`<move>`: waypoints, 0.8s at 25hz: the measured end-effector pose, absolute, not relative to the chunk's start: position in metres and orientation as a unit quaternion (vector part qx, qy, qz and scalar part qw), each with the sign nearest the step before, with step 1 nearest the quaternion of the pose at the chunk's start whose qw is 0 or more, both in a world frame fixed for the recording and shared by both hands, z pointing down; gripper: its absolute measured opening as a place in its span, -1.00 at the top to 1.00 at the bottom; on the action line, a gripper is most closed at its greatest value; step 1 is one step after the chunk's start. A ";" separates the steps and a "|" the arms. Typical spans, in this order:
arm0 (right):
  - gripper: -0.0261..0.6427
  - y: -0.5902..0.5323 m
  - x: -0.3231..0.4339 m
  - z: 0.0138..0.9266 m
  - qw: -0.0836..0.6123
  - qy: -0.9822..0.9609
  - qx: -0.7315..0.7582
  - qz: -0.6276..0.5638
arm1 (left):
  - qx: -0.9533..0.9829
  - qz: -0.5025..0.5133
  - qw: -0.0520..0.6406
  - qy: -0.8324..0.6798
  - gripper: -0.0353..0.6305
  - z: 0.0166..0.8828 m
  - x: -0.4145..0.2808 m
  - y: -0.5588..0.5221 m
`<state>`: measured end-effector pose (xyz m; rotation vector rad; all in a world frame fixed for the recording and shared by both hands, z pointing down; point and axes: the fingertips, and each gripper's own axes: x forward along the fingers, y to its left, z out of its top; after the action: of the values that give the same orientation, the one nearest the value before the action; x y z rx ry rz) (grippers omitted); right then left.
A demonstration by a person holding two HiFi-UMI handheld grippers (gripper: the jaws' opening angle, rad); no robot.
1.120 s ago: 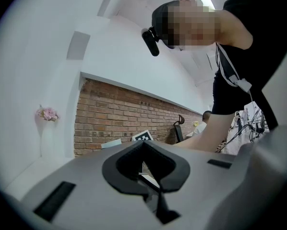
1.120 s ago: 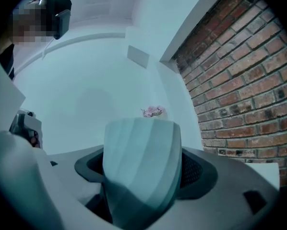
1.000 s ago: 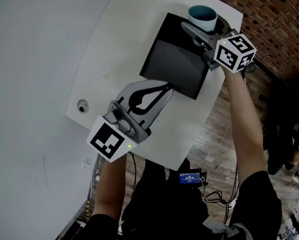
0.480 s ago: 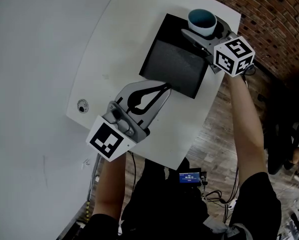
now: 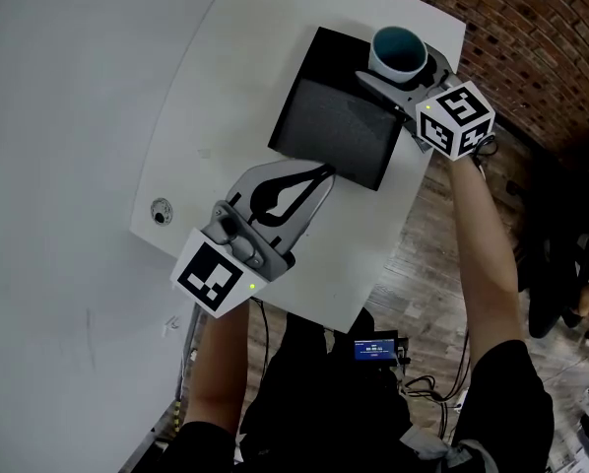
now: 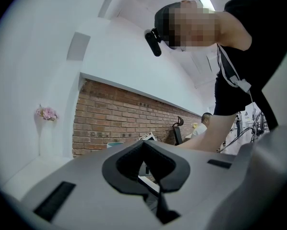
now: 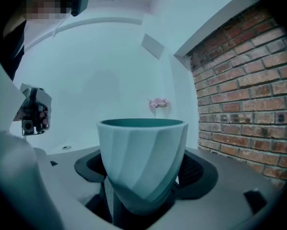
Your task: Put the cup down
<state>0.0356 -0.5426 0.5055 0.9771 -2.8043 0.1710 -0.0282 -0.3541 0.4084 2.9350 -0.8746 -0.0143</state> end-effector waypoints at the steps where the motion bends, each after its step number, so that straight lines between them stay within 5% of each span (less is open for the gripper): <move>1: -0.29 -0.542 0.035 0.507 0.085 -0.940 0.327 0.055 | 0.958 -0.005 0.039 -0.285 0.87 0.409 -0.028 -0.354; 11: -0.30 -0.540 0.040 0.507 0.076 -0.938 0.332 0.069 | 0.956 -0.007 0.041 -0.290 0.87 0.407 -0.029 -0.353; 14: -0.50 -0.541 0.041 0.507 0.076 -0.936 0.334 0.074 | 0.957 -0.008 0.040 -0.288 0.87 0.405 -0.028 -0.355; 20: -0.56 -0.540 0.043 0.506 0.076 -0.936 0.336 0.076 | 0.958 -0.007 0.040 -0.285 0.87 0.406 -0.028 -0.354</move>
<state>0.0426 -0.5399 0.5055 1.0085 -2.8056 0.2276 -0.0281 -0.3537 0.4056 2.9348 -0.8745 -0.0216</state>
